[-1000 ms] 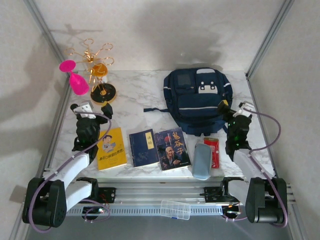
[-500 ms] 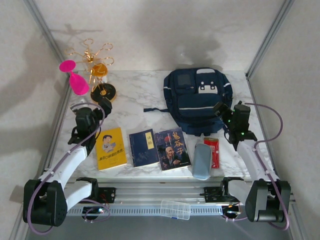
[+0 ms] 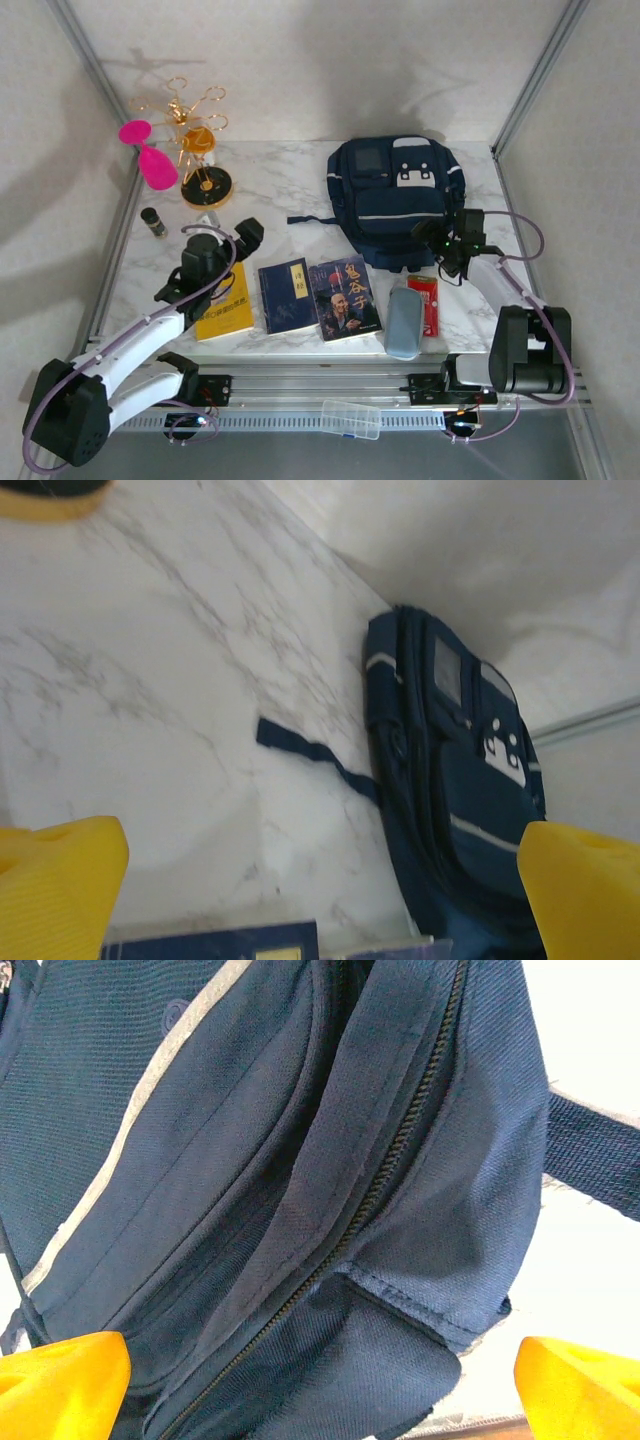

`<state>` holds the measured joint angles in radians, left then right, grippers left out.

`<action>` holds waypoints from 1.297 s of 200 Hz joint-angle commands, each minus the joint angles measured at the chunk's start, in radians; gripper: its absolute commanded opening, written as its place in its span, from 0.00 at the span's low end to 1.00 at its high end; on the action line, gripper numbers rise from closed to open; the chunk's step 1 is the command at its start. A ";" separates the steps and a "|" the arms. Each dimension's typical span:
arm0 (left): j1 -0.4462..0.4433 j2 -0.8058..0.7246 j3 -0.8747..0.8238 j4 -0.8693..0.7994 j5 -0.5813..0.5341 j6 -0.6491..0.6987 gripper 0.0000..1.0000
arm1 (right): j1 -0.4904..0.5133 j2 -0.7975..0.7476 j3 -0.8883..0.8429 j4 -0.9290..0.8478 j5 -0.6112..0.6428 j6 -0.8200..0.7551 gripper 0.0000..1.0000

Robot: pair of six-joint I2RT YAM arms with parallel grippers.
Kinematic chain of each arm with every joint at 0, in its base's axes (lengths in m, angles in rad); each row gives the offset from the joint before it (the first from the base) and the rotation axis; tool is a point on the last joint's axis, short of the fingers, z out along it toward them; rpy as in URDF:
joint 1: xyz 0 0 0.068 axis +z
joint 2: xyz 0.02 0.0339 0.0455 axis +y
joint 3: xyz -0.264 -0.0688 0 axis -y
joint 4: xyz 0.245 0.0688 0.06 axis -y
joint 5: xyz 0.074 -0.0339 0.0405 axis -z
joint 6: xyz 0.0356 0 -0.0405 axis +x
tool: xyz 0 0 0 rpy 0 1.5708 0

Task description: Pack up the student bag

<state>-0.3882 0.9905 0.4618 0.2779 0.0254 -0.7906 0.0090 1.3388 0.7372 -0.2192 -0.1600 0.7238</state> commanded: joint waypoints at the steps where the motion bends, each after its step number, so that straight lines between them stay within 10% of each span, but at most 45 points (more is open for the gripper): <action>1: -0.055 -0.010 0.003 0.058 -0.054 -0.015 0.99 | -0.003 0.037 0.045 0.053 -0.019 0.020 0.97; 42: -0.111 0.034 0.035 0.079 -0.068 -0.021 0.99 | -0.001 0.152 0.070 0.127 -0.083 0.013 0.81; 93: -0.136 0.096 0.080 0.087 -0.055 -0.019 0.99 | 0.058 0.197 0.095 0.233 -0.136 0.036 0.30; 133: -0.136 0.087 0.152 -0.002 -0.062 0.019 0.99 | 0.157 0.193 0.157 0.283 -0.149 0.114 0.09; 205: -0.093 0.124 0.377 -0.287 -0.064 0.084 0.99 | 0.505 0.332 0.370 0.448 -0.011 0.299 0.07; 259: -0.061 0.153 0.382 -0.296 0.012 0.050 0.99 | 0.605 0.416 0.464 0.443 -0.023 0.249 0.39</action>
<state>-0.4614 1.1374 0.8288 0.0303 -0.0063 -0.7338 0.6289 1.7912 1.1511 0.1024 -0.2028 1.0187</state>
